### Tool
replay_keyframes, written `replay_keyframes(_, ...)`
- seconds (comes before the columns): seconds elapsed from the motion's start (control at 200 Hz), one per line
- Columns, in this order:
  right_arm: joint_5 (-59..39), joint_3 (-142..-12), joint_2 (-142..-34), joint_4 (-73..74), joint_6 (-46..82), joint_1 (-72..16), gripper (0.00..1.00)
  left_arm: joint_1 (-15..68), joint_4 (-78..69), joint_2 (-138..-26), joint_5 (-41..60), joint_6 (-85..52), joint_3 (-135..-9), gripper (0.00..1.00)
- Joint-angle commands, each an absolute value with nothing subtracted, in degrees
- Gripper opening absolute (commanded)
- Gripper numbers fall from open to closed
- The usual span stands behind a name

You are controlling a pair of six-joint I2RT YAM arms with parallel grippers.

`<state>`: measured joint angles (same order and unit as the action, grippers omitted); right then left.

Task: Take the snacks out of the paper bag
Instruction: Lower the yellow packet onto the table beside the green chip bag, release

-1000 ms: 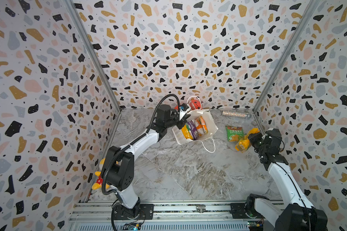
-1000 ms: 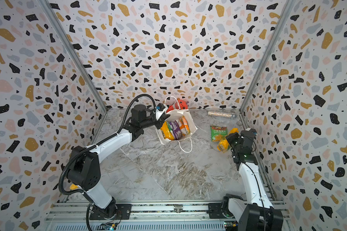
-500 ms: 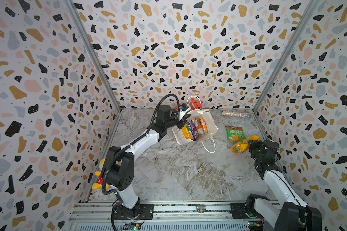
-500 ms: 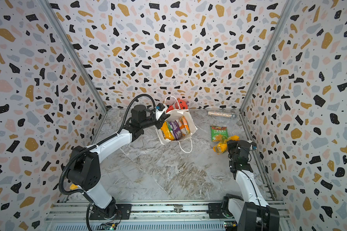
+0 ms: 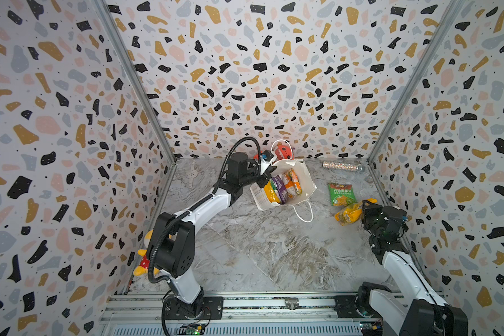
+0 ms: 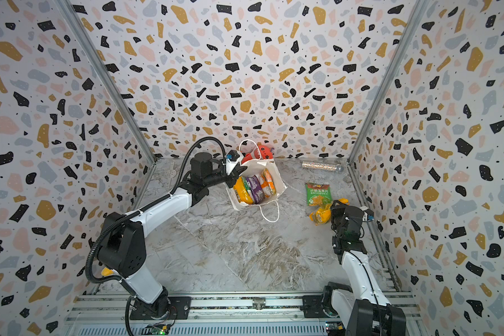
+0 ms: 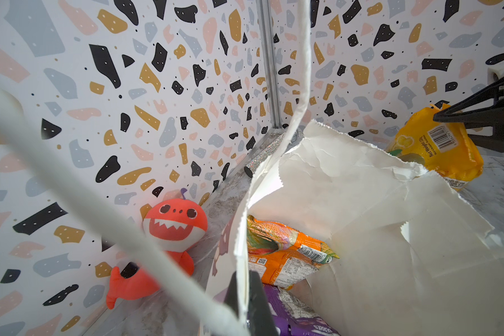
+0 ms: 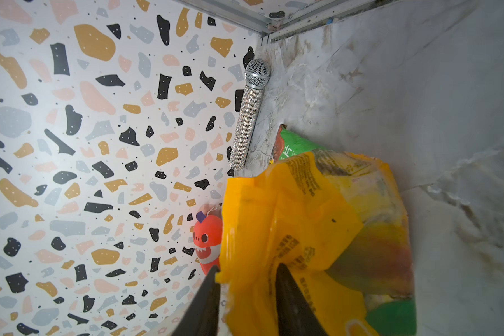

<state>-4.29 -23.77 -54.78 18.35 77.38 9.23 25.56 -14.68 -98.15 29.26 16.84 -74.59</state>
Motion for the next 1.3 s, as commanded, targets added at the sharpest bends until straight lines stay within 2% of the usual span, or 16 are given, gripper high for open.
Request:
replay_keyframes(0.0,-5.32,-23.01,-52.81,20.55,78.61,8.75,0.43,26.1,-19.43,-97.12,30.23,16.52,-75.05,0.0)
replay_keyframes(0.11,-4.02,-23.05,-51.32,19.45,78.43,8.63,0.6,26.1,-19.34,-97.21,30.15,16.79,-75.02,0.0)
replay_keyframes(0.18,-3.13,-24.26,-50.4,17.99,77.24,8.64,0.64,26.08,-19.18,-97.38,30.27,16.79,-75.23,0.0)
replay_keyframes(0.21,-2.76,-24.67,-50.0,17.36,77.02,8.65,0.72,26.06,-19.0,-97.4,30.3,16.78,-75.31,0.0)
replay_keyframes(0.3,-2.39,-25.04,-48.74,17.27,76.9,8.7,0.74,26.09,-18.98,-97.23,30.41,16.79,-75.28,0.0)
replay_keyframes(0.395,-2.55,-25.35,-48.26,16.22,76.98,8.31,0.73,26.1,-18.99,-97.07,30.26,16.87,-75.15,0.0)
replay_keyframes(0.646,-3.67,-20.74,-46.84,12.44,80.63,7.56,0.57,26.06,-18.81,-97.15,30.41,16.86,-75.28,0.0)
replay_keyframes(1.031,-2.61,-24.25,-44.57,0.19,76.84,6.59,0.57,26.02,-18.78,-96.53,30.32,17.23,-74.63,0.0)
replay_keyframes(1.296,-0.24,-19.22,-43.92,3.16,77.56,7.46,0.51,25.99,-18.9,-96.51,30.36,17.39,-74.27,0.0)
